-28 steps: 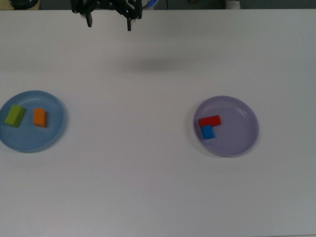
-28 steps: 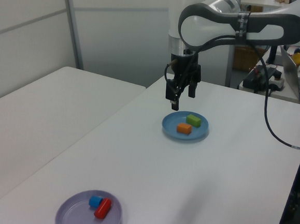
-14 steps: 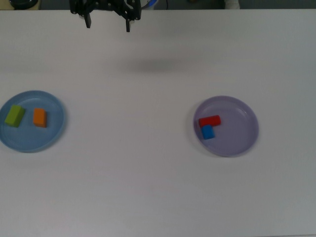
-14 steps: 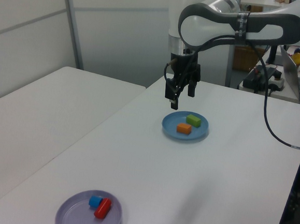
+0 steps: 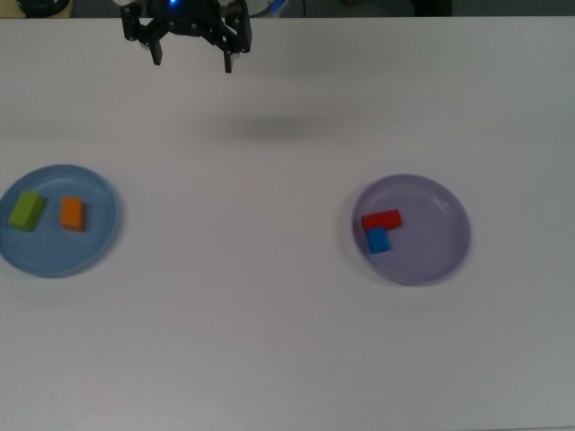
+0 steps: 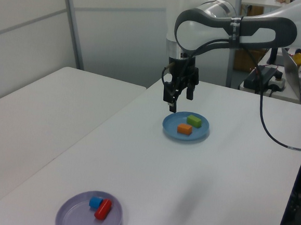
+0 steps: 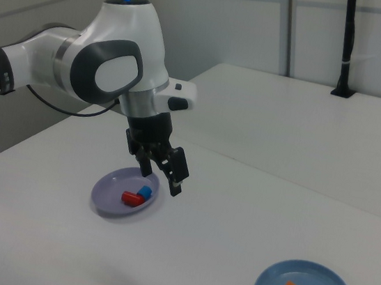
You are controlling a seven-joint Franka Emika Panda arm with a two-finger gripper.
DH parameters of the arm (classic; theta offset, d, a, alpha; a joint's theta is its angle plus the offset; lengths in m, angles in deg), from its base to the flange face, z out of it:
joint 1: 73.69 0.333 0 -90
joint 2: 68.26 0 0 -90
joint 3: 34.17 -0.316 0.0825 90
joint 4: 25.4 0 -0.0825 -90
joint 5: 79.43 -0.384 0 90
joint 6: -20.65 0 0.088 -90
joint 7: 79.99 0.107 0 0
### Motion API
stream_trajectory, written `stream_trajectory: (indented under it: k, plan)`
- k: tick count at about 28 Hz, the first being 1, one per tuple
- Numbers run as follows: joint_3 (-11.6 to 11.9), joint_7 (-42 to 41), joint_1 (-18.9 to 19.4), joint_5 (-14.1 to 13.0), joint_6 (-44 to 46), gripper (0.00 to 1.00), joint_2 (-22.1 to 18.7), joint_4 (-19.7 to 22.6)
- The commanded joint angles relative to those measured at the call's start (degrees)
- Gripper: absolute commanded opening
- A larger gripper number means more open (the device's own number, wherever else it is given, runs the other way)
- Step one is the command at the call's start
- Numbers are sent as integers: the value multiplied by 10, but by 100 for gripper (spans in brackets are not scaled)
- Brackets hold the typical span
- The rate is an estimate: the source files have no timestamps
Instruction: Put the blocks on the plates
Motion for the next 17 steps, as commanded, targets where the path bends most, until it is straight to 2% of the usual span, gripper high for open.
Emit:
stream_trajectory:
  k: [1,17]
  plan:
    - [1,2,-1,-4,-9,100,4,-9]
    - [1,1,0,-3,-3,100,4,-9]
